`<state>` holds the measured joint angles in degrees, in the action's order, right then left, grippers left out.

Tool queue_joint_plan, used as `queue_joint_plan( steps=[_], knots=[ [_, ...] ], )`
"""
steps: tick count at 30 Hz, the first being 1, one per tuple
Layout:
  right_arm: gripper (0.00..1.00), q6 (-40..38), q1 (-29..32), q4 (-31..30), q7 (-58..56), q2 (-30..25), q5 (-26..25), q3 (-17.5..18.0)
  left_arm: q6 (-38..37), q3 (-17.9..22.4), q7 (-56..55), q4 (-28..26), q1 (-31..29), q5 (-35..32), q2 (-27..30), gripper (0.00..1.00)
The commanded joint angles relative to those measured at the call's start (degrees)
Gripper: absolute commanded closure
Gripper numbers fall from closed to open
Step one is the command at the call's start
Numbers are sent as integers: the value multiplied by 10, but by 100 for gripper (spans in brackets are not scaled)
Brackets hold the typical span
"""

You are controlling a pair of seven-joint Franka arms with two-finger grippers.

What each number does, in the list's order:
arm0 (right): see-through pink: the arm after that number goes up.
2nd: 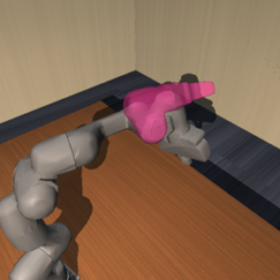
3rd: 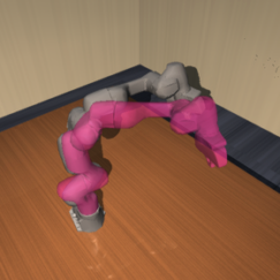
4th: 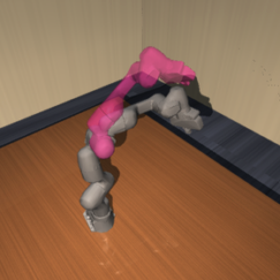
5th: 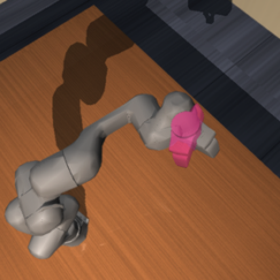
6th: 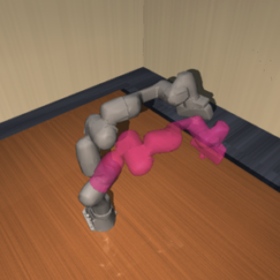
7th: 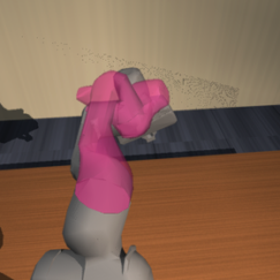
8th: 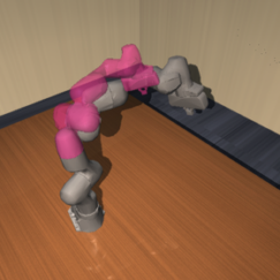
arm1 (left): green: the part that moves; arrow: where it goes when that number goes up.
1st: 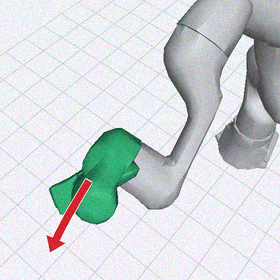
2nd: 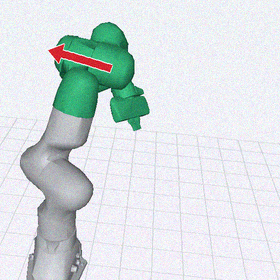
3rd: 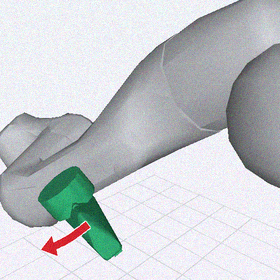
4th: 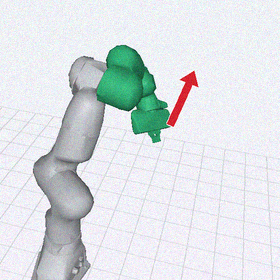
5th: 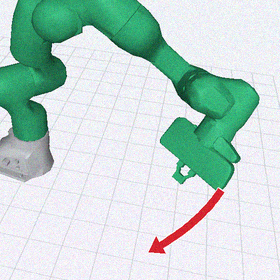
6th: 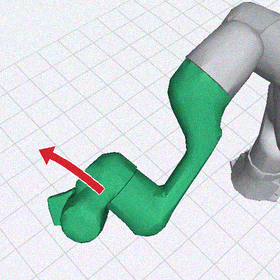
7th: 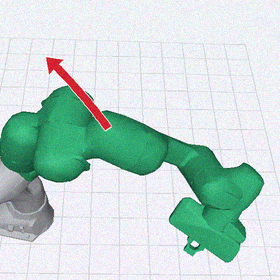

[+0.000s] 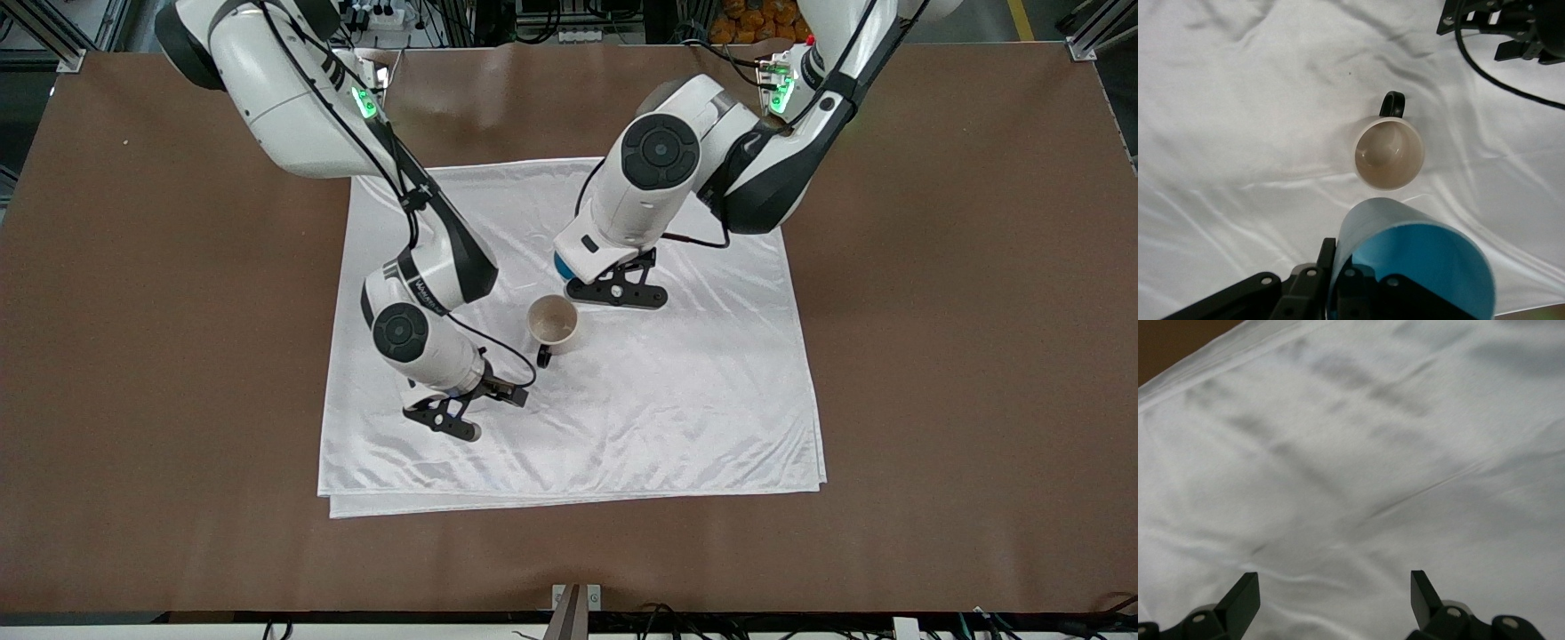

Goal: Place blue cup into white mug on cloth

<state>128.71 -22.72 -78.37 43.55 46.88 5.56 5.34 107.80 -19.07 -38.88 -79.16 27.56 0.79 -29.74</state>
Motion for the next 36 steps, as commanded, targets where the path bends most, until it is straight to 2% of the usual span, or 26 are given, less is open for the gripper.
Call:
queue_joint_plan(
  steps=[1,4,11,20,36],
  knots=[
    [0,-41,29,1,-34,-12,-13,6,27,8,-53,22,38,-46,-35,100],
    [0,-43,52,3,-53,-12,-11,8,43,13,-85,22,56,-70,-54,100],
    [0,-49,99,8,-115,-13,-9,11,91,24,-93,23,70,-73,-85,100],
    [0,-59,130,8,-210,-16,-15,5,161,86,-90,23,105,-72,-109,100],
    [0,-100,204,1,-370,-16,-15,5,166,90,-94,17,122,-87,-125,100]
  ],
)
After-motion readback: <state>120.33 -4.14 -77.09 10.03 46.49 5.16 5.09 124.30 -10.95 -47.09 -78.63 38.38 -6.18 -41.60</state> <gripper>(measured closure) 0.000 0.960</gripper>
